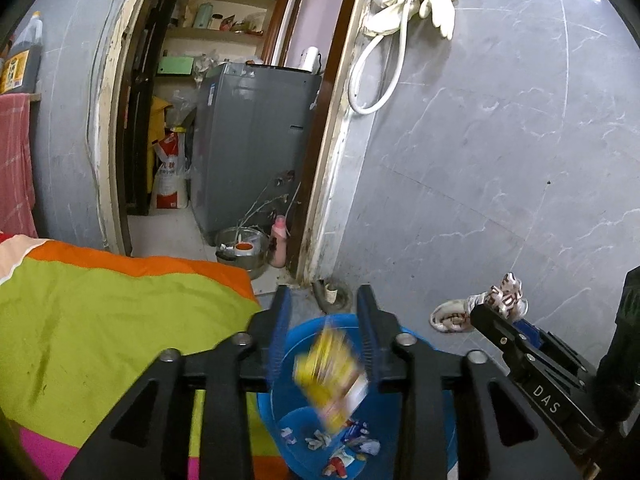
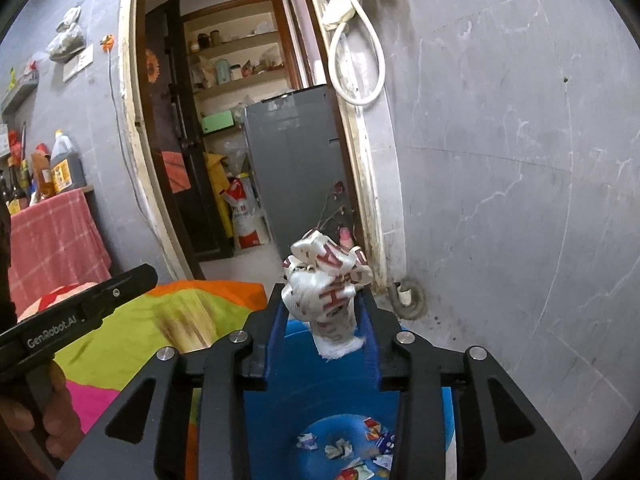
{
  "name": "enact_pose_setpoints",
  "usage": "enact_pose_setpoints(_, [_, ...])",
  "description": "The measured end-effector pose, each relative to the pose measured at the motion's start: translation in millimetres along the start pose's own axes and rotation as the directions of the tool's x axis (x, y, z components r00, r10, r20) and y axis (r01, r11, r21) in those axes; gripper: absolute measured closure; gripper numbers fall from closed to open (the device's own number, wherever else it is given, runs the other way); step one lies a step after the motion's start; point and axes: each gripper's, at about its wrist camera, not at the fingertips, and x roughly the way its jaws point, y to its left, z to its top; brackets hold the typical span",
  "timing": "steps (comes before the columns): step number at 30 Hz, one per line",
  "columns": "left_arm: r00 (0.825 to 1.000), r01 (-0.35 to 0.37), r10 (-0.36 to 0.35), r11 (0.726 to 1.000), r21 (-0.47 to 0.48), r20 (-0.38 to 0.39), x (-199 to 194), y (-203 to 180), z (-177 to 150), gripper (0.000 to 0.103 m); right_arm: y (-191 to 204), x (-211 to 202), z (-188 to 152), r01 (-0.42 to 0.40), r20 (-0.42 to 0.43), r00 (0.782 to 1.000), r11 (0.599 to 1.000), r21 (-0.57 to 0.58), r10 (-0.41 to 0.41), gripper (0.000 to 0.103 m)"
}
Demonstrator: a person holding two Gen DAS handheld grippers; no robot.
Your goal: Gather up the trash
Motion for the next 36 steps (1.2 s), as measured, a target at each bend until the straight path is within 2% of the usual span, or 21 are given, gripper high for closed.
enact_pose_setpoints(3, [1.000, -0.006, 0.006, 1.000, -0.009, -0.001, -2.7, 3.1, -0.3, 0.070, 1.6, -1.7, 1.1, -0.003, 0.003, 1.000, 1.000, 0.002, 0.003, 0.061])
enact_pose_setpoints(9, [1.000, -0.021, 0.021, 0.999, -0.038, 0.013, -19.7, 10.1, 3.0, 0.053, 6.1, -14.0, 6.4, -0.007, 0.018, 1.000, 1.000, -0.002, 0.007, 0.053])
enact_pose_setpoints(11, [0.999, -0.032, 0.033, 0.999, -0.044, 0.022, -29.1, 13.2, 5.2, 0.045, 8.3, -20.2, 9.7, -0.008, 0.025, 1.000, 1.000, -0.001, 0.008, 0.046])
enact_pose_setpoints(13, [0.998, -0.039, 0.041, 0.998, -0.056, 0.037, -39.9, 16.9, 6.5, 0.033, 12.0, -30.9, 13.0, -0.009, 0.048, 0.999, 1.000, 0.000, 0.009, 0.029])
enact_pose_setpoints(16, [0.995, -0.061, 0.067, 0.995, -0.077, 0.072, -61.2, 24.2, 7.3, 0.013, 19.6, -45.6, 17.2, -0.010, 0.068, 0.998, 1.000, -0.012, 0.010, 0.024])
enact_pose_setpoints(18, [0.993, -0.070, 0.078, 0.994, -0.088, 0.090, -75.7, 28.8, 6.8, 0.008, 24.7, -55.4, 19.3, -0.014, 0.078, 0.997, 1.000, -0.019, 0.015, 0.019])
enact_pose_setpoints(24, [0.987, -0.109, 0.119, 0.990, -0.094, 0.109, -119.0, 40.1, 2.8, 0.003, 42.5, -91.2, 19.6, -0.024, 0.118, 0.993, 1.000, -0.020, 0.026, 0.000])
enact_pose_setpoints(31, [0.980, -0.151, 0.157, 0.987, -0.052, 0.123, -168.0, 43.7, -14.0, 0.002, 65.4, -127.9, 7.2, -0.033, 0.150, 0.988, 0.999, -0.027, 0.036, 0.000])
enact_pose_setpoints(36, [0.977, -0.168, 0.170, 0.985, -0.029, 0.131, -196.6, 44.5, -27.1, 0.002, 77.9, -159.5, -7.7, -0.010, 0.188, 0.982, 1.000, -0.020, 0.014, 0.000])
